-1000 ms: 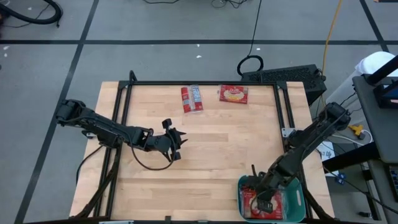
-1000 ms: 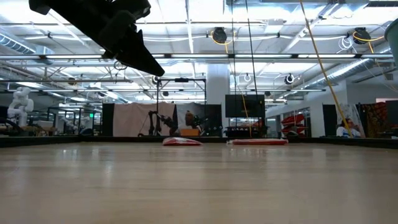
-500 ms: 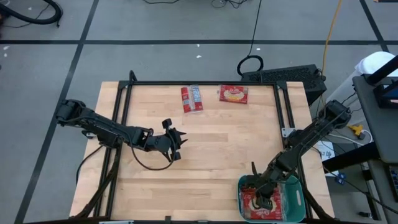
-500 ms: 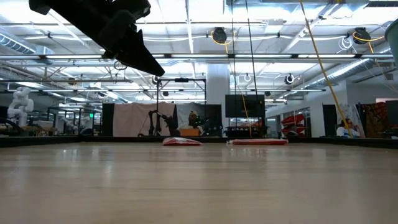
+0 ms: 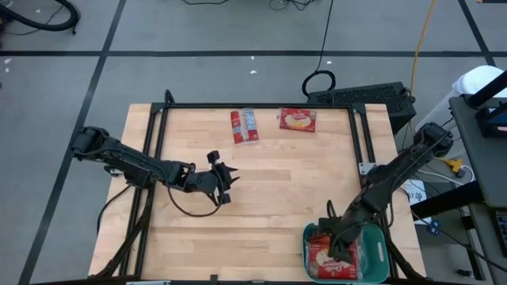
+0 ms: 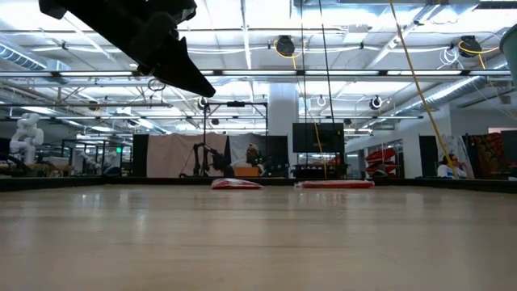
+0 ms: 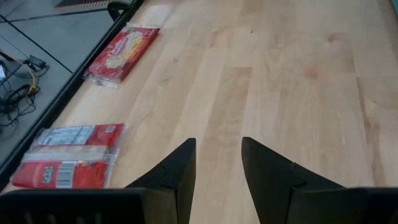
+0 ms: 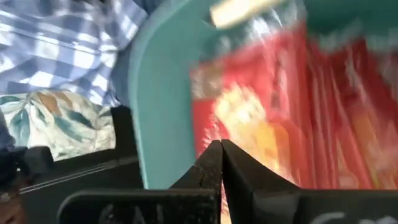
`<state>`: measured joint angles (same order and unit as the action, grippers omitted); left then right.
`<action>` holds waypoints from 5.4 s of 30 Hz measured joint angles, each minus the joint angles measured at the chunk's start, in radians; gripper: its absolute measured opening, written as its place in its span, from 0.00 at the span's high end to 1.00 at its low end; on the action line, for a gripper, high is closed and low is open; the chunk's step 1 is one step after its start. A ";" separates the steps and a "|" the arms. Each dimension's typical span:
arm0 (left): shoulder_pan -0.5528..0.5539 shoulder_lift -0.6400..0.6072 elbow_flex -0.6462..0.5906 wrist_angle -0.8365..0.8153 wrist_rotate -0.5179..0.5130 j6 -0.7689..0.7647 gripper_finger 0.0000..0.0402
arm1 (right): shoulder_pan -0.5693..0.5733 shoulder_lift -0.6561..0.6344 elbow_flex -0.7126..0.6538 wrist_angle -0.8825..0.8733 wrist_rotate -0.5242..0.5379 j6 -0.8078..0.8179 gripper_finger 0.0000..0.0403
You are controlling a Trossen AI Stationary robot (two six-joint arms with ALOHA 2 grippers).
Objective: Sort popcorn bags into baskets
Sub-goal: Put the left popcorn bag into the green bin
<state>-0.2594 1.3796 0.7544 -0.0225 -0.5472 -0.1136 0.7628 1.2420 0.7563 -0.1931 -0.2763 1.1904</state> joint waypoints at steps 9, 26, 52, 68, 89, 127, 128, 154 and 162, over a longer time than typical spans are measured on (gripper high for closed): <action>0.069 0.000 0.000 0.040 -0.003 0.033 0.67 | -0.023 -0.134 0.002 0.078 0.352 -0.375 1.00; 0.352 0.009 0.000 0.044 0.081 0.109 0.61 | -0.209 -0.210 -0.231 0.360 1.284 -0.892 1.00; 0.585 0.415 0.229 -0.090 0.184 0.076 0.43 | -0.457 0.064 -0.478 0.990 1.020 -0.812 1.00; 0.588 0.542 0.301 -0.125 0.177 0.041 0.14 | -0.470 0.066 -0.477 1.002 1.005 -0.803 1.00; 0.486 0.471 0.295 -0.148 0.240 0.053 0.33 | -0.489 0.066 -0.477 1.004 1.003 -0.810 1.00; 0.455 0.595 0.284 -0.002 0.302 0.256 0.85 | -0.489 0.066 -0.478 0.995 0.978 -0.783 1.00; 0.455 0.596 0.285 -0.002 0.303 0.262 0.90 | -0.489 0.066 -0.478 1.003 0.978 -0.783 1.00; 0.303 0.124 0.283 -0.280 0.395 0.290 0.99 | -0.530 0.345 -0.051 0.772 0.926 -1.070 0.75; 0.253 0.119 0.284 -0.262 0.419 0.288 0.99 | -0.566 0.453 -0.047 0.856 0.896 -1.024 0.57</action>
<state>-0.0066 1.4982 1.0382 -0.2845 -0.1283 0.1741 0.1972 1.6954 0.7097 0.6626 0.6195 0.1665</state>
